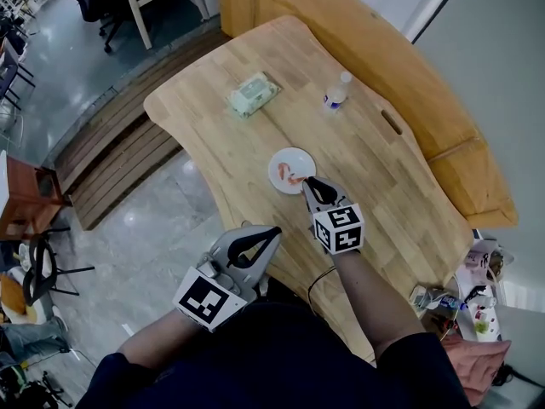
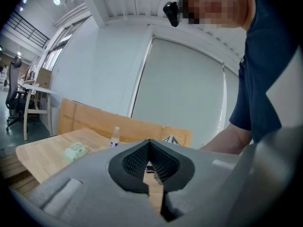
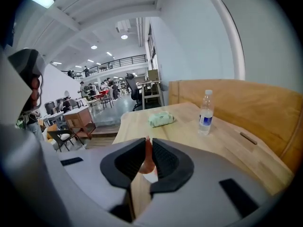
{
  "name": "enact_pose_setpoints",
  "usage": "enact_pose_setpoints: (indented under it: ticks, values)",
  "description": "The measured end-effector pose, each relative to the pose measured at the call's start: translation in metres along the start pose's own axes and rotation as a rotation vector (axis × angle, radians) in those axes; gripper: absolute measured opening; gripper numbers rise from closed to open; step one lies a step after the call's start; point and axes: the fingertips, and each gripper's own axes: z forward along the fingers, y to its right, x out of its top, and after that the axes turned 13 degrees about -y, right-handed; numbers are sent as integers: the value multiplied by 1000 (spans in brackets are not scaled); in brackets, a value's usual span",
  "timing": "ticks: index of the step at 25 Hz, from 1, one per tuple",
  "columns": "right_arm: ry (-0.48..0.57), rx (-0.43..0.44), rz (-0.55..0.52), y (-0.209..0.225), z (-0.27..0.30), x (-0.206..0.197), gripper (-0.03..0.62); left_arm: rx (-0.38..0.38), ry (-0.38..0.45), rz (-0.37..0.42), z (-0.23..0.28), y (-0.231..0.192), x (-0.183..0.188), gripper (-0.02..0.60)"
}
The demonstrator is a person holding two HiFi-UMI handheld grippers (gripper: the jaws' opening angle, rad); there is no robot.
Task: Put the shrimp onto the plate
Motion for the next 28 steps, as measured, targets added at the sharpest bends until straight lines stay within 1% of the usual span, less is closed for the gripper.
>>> enact_pose_setpoints:
  ticks: [15,26,28]
  values:
    - [-171,-23,32,44,79,-27,52,19,-14,-26,5,-18,-7,5]
    - [-262,-28,67,60,127,-43,52,20,-28,-36,10,-25,-13,3]
    - [-279,-34,59,62,135,-46,52,21,-29,-34,11,-26,-14,5]
